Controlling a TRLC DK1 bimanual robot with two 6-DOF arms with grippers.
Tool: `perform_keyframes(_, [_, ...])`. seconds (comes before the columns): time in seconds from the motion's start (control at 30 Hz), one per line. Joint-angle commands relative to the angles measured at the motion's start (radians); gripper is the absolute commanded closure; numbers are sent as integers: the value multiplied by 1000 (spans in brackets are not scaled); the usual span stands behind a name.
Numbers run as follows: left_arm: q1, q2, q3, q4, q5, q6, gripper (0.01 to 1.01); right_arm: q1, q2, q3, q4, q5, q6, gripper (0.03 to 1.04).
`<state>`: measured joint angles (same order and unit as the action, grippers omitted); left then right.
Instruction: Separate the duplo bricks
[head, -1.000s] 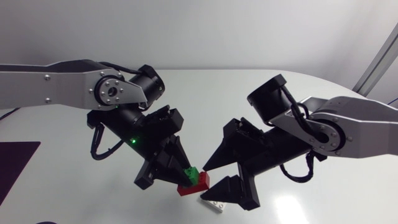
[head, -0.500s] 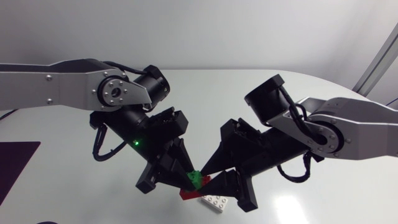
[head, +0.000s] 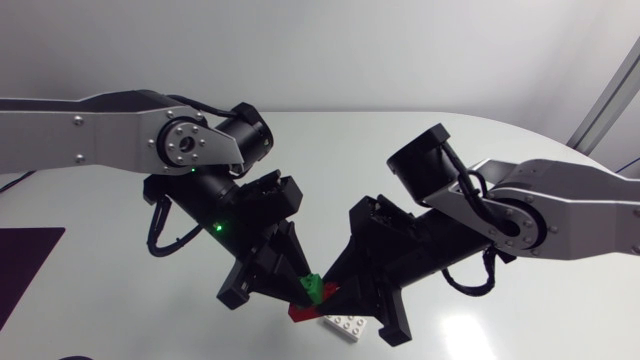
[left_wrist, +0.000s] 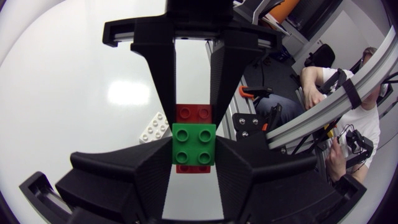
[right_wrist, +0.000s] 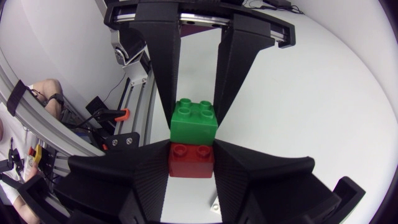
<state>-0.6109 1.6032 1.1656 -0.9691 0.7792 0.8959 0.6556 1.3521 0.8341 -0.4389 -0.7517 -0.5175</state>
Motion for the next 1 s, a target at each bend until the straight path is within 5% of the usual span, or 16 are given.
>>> perform_keyframes(0.0, [-6,17,49,-3,40,1,770,13,25,-18,5,11,-30,816])
perform_keyframes(0.43, [63,38,141,-108,114,55,770,58,2,-64,16,157,-33,816])
perform_keyframes(0.73, [96,38,-78,211,-297,5,767,-125,-31,-86,46,210,-22,810])
perform_keyframes(0.97, [43,77,-222,440,-529,-31,766,-166,21,-113,158,311,17,803])
